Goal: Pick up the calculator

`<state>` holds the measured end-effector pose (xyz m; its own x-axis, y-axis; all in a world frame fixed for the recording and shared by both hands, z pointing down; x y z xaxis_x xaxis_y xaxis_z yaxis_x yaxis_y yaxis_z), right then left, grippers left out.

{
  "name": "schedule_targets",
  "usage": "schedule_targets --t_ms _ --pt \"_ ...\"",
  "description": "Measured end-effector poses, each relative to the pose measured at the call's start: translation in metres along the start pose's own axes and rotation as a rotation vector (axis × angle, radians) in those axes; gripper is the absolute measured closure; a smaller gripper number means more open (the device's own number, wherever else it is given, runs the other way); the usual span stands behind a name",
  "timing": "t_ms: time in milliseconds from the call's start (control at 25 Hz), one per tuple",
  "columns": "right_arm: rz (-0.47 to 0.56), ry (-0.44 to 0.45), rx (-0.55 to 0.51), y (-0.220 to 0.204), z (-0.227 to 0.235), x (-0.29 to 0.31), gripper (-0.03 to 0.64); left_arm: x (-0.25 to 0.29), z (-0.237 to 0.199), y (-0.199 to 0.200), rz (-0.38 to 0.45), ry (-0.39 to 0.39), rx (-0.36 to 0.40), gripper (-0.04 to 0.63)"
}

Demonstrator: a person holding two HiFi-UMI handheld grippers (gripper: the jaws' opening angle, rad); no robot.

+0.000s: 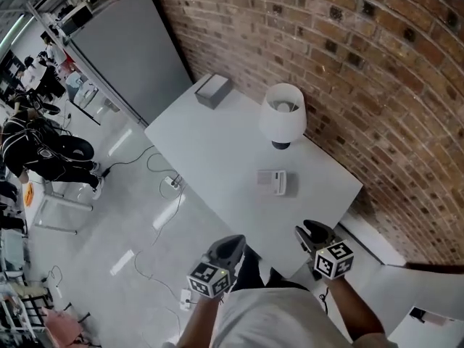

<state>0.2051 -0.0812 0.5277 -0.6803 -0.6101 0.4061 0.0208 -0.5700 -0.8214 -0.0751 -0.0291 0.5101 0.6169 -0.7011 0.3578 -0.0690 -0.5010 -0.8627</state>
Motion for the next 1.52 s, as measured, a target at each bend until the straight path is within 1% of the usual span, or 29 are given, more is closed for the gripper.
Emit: schedule_targets --t_ms 120,280,400,520,680,800,960,1280,1520 --pt "-0.016 -0.027 0.003 0.005 0.005 0.018 0.471 0.016 -0.025 0.001 -0.023 -0.030 0.012 0.583" --pt "-0.040 -0.057 0.006 0.012 0.016 0.052 0.471 0.035 -0.066 0.003 -0.068 -0.061 0.007 0.583" --pt "-0.053 -0.093 0.022 0.014 0.025 0.077 0.470 0.054 -0.095 0.003 -0.097 -0.109 0.026 0.583" --pt "-0.084 -0.136 0.051 0.009 0.034 0.096 0.468 0.072 -0.115 0.002 -0.133 -0.166 0.023 0.583" --pt "-0.138 -0.172 0.067 0.009 0.060 0.138 0.462 0.107 -0.145 0.009 -0.170 -0.227 0.031 0.583" --pt "-0.179 -0.209 0.092 0.000 0.075 0.161 0.454 0.127 -0.163 0.004 -0.219 -0.273 0.036 0.583" --pt "-0.218 -0.247 0.139 -0.015 0.094 0.187 0.454 0.148 -0.182 -0.004 -0.253 -0.324 0.038 0.583" --pt "-0.338 -0.266 0.179 -0.044 0.137 0.234 0.445 0.184 -0.215 -0.023 -0.308 -0.362 0.041 0.583" --pt "-0.393 -0.261 0.241 -0.064 0.169 0.260 0.432 0.204 -0.231 -0.040 -0.340 -0.355 0.034 0.583"
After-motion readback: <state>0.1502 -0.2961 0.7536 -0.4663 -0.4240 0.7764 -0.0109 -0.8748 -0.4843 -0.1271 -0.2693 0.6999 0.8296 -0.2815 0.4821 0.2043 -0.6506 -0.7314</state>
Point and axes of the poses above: the fingertips, and each gripper's own axes: x forward along the fingers, z to its right, y out of its top, the point moved 9 cm from there along -x, backward along the fingers
